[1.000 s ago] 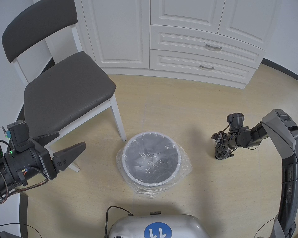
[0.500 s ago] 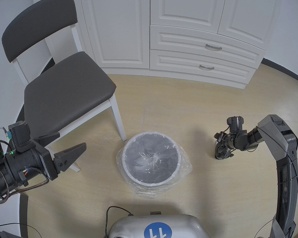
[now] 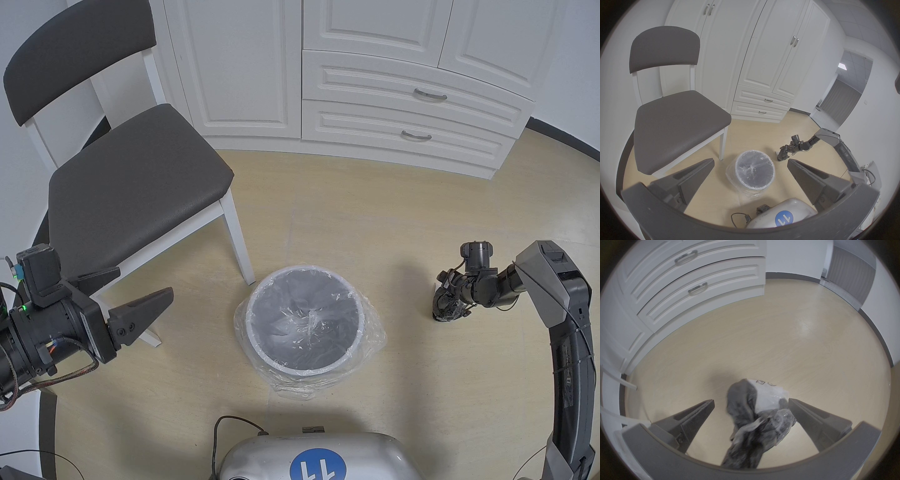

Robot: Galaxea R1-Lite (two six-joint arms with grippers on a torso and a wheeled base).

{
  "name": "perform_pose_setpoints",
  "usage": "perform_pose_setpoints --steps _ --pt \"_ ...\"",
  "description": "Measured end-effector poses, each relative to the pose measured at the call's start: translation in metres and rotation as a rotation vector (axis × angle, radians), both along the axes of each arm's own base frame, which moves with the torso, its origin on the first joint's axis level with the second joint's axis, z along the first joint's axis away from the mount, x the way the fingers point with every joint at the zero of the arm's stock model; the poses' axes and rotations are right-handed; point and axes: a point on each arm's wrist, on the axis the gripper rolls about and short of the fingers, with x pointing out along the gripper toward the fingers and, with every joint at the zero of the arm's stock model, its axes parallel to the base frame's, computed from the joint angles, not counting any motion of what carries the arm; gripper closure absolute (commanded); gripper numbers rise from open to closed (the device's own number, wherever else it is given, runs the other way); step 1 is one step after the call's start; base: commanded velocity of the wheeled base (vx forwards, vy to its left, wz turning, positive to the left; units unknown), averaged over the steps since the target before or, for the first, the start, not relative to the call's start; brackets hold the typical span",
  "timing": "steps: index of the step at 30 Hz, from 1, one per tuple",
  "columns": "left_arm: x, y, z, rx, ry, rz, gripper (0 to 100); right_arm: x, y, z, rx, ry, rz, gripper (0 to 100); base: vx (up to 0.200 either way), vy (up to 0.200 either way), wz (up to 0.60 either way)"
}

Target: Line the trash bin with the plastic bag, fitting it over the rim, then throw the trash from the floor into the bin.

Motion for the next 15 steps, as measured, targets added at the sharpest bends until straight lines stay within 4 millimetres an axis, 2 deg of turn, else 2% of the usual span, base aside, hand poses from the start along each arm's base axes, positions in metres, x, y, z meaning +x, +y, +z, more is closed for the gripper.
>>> perform_pose_setpoints --steps 15 --pt "0.0 0.0 -0.001 0.003 0.003 0.0 0 0.012 -0.017 -0.03 0.022 0.011 -0.038 0 0.0 0.0 0.0"
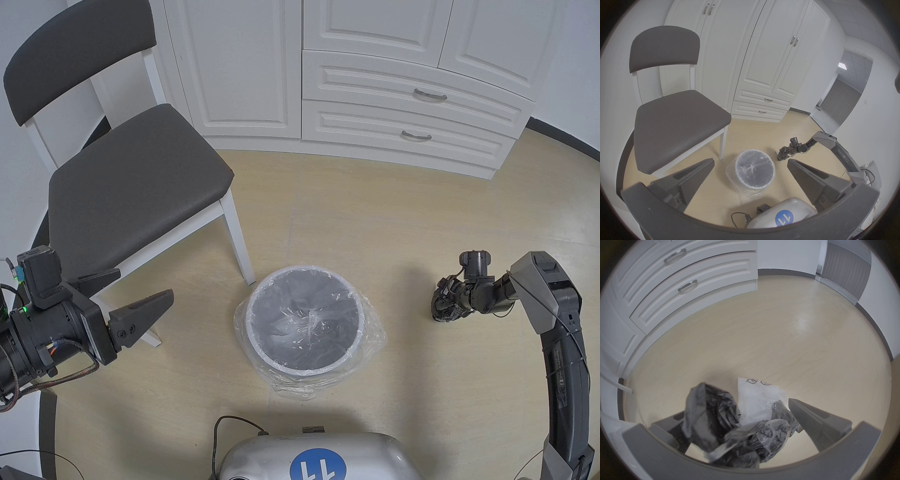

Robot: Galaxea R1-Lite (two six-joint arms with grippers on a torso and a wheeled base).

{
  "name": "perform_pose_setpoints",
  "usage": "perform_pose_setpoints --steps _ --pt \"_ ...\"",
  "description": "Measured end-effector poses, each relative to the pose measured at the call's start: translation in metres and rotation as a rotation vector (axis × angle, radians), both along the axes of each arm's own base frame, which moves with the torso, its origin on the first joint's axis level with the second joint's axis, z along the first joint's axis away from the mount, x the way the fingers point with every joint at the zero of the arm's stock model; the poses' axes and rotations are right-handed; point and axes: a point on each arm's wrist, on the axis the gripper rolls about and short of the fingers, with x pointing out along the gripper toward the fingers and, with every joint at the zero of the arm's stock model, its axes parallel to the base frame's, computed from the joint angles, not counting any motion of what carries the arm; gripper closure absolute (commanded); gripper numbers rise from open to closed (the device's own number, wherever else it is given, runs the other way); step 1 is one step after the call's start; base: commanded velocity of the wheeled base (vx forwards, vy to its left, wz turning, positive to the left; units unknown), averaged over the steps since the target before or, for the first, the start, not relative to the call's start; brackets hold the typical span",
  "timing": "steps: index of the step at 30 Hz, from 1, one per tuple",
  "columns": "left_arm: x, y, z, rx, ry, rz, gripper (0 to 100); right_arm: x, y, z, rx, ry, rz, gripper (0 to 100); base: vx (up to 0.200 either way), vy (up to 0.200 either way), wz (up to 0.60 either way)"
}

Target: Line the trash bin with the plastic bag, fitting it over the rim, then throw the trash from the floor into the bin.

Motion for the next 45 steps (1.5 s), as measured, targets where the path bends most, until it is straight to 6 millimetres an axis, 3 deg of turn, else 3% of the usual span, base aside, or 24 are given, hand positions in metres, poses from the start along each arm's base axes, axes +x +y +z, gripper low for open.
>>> perform_pose_setpoints --steps 24,25,45 --pt "-0.001 0.001 0.0 0.0 -0.003 0.0 0 0.0 0.0 -0.026 0.012 0.041 -0.004 0 0.0 0.0 0.0" --pt "-0.001 0.001 0.0 0.002 -0.005 -0.001 0 0.0 0.0 -0.026 0.012 0.042 -0.004 100 0.0 0.0 0.0" --pt "-0.003 0.001 0.001 0.014 -0.019 -0.002 0 -0.003 0.002 -0.026 0.013 0.086 -0.002 100 0.0 0.0 0.0"
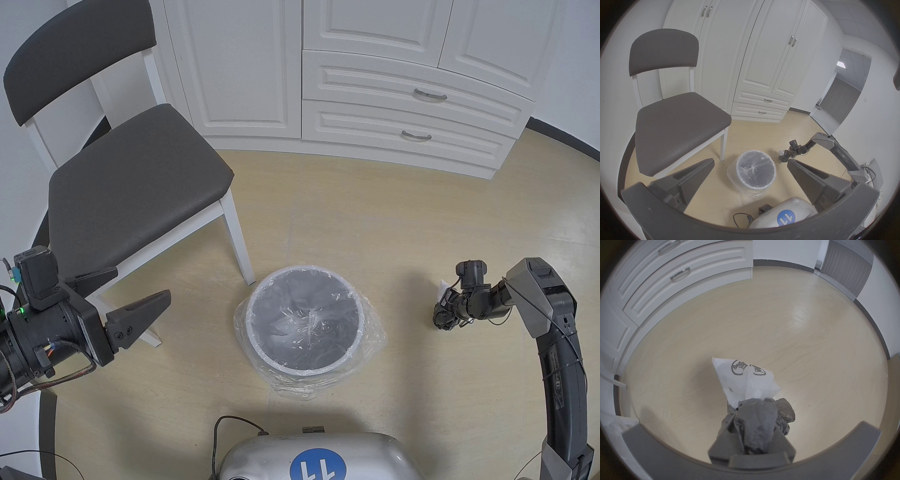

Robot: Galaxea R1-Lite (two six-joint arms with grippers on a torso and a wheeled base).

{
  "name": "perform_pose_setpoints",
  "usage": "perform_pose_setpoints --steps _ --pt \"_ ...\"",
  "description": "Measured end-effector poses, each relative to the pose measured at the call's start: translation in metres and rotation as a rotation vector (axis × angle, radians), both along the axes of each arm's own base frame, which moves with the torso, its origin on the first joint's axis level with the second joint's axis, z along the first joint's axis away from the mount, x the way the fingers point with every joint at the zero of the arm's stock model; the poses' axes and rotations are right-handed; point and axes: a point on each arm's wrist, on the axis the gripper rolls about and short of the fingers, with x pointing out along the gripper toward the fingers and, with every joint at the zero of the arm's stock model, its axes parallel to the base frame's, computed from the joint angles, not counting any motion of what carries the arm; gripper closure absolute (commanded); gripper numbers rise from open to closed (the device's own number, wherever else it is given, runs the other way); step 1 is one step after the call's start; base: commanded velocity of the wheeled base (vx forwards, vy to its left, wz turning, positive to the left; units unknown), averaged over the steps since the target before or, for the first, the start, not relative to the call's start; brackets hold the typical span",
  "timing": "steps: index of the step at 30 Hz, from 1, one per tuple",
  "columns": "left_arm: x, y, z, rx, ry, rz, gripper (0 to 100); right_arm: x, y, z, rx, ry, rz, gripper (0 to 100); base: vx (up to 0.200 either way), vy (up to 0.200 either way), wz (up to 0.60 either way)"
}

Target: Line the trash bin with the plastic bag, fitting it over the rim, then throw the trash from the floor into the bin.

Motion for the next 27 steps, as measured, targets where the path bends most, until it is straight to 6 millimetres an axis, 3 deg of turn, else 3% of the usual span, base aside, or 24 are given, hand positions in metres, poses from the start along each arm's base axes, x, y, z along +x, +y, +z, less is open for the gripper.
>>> perform_pose_setpoints --steps 5,12,20,27 --pt "-0.001 0.001 0.001 -0.001 -0.005 0.002 0 -0.003 0.007 0.022 -0.005 -0.02 0.01 100 0.0 0.0 0.0" --pt "-0.002 0.001 0.002 0.004 -0.016 0.001 0 -0.023 0.025 0.09 -0.011 -0.089 0.052 100 0.0 0.0 0.0" --pt "-0.005 0.003 0.004 0.001 -0.03 0.001 0 -0.074 0.047 0.176 -0.036 -0.176 0.13 100 0.0 0.0 0.0" --pt "-0.007 0.004 0.006 0.007 -0.047 -0.001 0 -0.127 0.074 0.227 -0.079 -0.241 0.238 100 0.0 0.0 0.0"
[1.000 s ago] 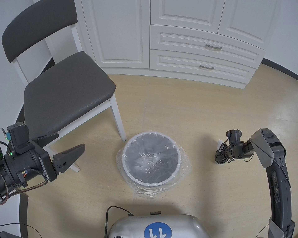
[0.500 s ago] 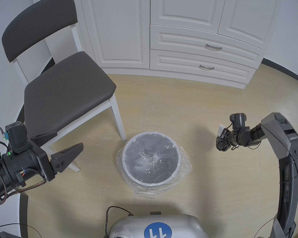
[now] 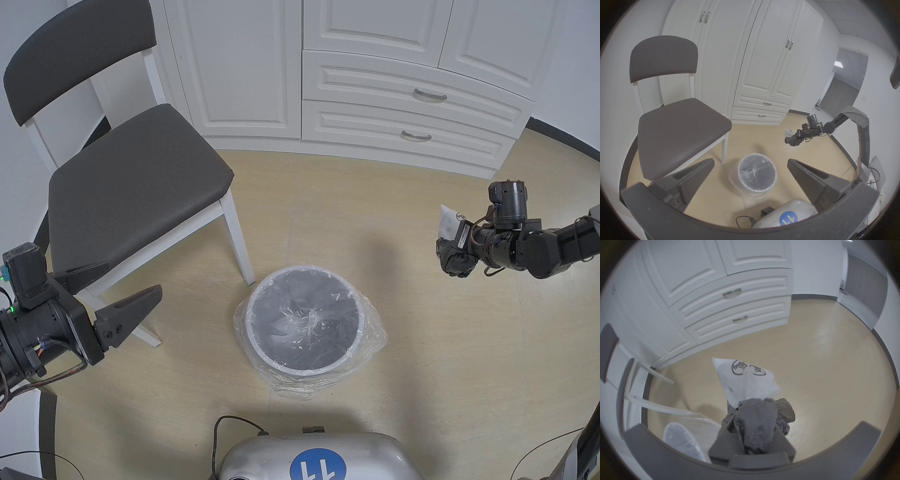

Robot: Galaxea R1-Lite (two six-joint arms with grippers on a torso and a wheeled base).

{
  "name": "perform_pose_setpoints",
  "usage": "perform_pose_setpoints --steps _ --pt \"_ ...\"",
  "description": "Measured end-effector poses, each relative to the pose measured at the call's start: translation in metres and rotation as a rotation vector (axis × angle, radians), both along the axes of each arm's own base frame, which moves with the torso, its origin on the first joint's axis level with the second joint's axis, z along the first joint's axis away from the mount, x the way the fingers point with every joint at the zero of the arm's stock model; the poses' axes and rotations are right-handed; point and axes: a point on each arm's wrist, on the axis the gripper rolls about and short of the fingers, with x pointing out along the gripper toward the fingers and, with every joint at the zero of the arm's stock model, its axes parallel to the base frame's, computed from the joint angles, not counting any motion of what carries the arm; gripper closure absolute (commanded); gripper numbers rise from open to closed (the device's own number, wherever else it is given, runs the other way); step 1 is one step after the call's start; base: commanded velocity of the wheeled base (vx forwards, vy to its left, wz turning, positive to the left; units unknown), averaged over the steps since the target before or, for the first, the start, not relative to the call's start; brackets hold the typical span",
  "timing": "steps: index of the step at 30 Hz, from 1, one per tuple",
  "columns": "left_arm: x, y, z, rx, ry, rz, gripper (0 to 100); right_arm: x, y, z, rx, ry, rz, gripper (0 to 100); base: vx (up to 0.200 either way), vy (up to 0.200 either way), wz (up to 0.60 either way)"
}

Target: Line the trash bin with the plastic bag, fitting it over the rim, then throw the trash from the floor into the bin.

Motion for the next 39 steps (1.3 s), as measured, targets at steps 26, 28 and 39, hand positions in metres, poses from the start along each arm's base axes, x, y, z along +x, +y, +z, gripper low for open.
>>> perform_pose_setpoints --steps 26,28,39 --pt "-0.006 0.003 0.005 -0.007 -0.035 0.0 0 -0.126 0.098 0.033 -0.16 -0.274 0.316 100 0.0 0.0 0.0" --pt "-0.007 0.004 0.005 -0.009 -0.037 0.0 0 -0.131 0.105 0.03 -0.17 -0.289 0.332 100 0.0 0.0 0.0" --pt "-0.009 0.005 0.008 -0.016 -0.053 -0.001 0 -0.14 0.137 0.014 -0.13 -0.403 0.394 100 0.0 0.0 0.0"
